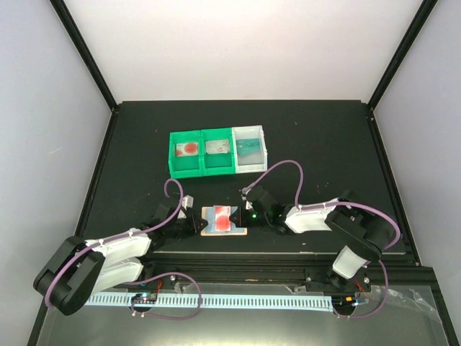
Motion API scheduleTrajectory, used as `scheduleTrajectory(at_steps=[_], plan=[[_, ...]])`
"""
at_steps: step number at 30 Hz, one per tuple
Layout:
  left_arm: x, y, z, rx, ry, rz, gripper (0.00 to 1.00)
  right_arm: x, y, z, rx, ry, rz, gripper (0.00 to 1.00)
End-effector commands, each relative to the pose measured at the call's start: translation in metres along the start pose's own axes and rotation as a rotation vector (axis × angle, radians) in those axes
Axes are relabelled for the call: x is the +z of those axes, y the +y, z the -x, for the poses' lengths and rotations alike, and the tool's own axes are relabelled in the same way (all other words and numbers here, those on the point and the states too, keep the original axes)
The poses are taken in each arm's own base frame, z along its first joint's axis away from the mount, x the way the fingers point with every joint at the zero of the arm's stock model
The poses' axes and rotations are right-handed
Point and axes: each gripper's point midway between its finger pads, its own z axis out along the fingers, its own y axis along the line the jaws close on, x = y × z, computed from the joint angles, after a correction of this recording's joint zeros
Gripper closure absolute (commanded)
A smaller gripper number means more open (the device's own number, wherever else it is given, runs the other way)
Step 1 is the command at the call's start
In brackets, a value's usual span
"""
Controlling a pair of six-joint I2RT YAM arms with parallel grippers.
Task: Take the credit cards out of the card holder
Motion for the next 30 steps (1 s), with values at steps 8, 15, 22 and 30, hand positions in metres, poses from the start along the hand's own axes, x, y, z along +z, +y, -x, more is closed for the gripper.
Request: scheduleTrajectory(at_steps=[8, 15, 22, 30], plan=[[0.0, 0.019, -0.011, -0.036, 0.028, 0.06, 0.98, -0.011, 0.005, 0.004, 0.006, 0.002, 0.045, 0.99], [0.0, 0.019, -0.012, -0.039, 0.03, 0.061, 0.98, -0.01, 0.001, 0.002, 0.011, -0.002, 0.06, 0.99], [-0.001, 0.011, -0.01, -0.031, 0.028, 0.034, 0.96, -0.008, 0.002, 0.002, 0.024, 0.001, 0.085, 0.97], [-0.001, 0.014, -0.01, -0.03, 0.027, 0.046, 0.95, 0.002, -0.001, -0.005, 0.067, 0.03, 0.119, 0.86]])
